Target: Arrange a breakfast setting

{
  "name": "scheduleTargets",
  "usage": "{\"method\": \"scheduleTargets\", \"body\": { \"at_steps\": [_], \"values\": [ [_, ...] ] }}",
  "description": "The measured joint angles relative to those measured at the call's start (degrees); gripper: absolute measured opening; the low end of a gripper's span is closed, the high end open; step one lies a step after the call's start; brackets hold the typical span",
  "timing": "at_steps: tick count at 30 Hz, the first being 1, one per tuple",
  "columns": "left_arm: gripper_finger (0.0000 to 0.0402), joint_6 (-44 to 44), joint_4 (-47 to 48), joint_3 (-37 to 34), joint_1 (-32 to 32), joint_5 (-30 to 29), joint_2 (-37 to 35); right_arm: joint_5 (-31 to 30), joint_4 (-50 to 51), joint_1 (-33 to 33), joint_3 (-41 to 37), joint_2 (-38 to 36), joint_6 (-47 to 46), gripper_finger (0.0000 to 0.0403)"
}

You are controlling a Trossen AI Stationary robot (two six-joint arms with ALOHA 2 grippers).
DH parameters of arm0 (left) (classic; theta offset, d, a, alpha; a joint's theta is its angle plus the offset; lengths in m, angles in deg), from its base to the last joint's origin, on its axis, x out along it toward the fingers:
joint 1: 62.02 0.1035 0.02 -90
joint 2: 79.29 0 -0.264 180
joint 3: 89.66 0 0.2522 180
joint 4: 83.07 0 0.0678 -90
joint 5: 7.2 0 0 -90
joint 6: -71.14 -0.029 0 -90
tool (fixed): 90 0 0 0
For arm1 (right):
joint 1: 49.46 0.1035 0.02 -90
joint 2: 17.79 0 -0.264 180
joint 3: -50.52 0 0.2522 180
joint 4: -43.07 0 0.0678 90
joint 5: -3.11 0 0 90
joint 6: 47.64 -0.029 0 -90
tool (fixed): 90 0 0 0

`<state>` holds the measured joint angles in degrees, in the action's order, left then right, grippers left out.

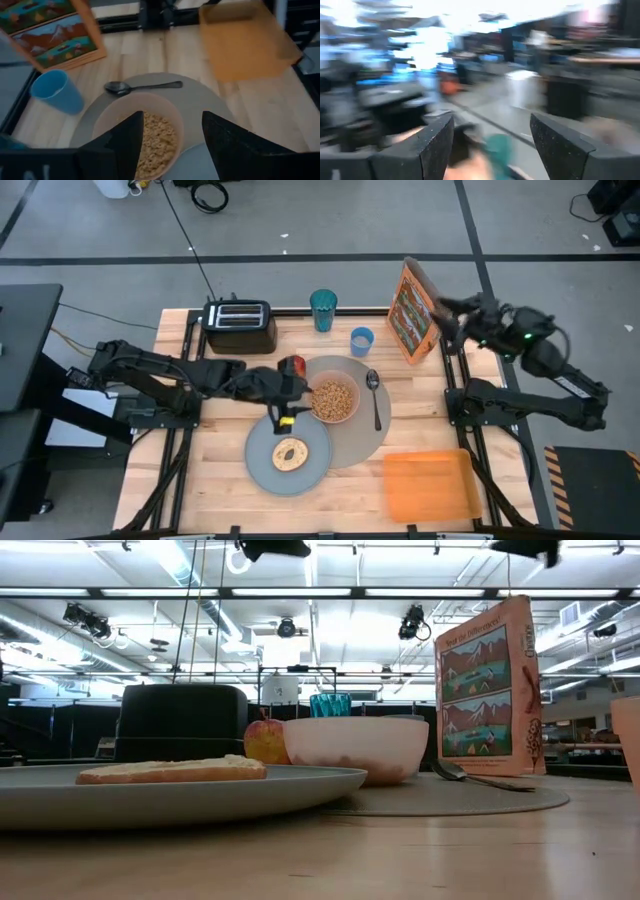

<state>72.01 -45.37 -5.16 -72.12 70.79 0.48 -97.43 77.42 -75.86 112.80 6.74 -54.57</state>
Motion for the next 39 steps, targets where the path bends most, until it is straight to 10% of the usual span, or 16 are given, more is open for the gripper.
{"method": "scheduleTargets", "body": {
  "at_steps": [4,13,32,39],
  "values": [
    [0.02,-0.52,-6.56,-5.72,-1.79,0.28,-0.52,11.76,-14.82,3.74,-10.08,0.07,-0.47,0.0256],
    [0.018,1.74,-19.56,-26.23,0.26,-0.11,-9.15,14.57,-41.81,16.35,-35.64,-1.53,0.35,0.0213],
    [0.018,7.53,-55.23,-69.34,5.45,-3.39,-43.3,12.37,-31.87,29.48,-48.14,-19.74,5.86,0.0135],
    [0.018,4.9,-41.65,-70.12,5.5,-3.65,-55.54,13.63,-25.2,29.91,-48.14,-24.29,6.96,0.002]
  ]
}}
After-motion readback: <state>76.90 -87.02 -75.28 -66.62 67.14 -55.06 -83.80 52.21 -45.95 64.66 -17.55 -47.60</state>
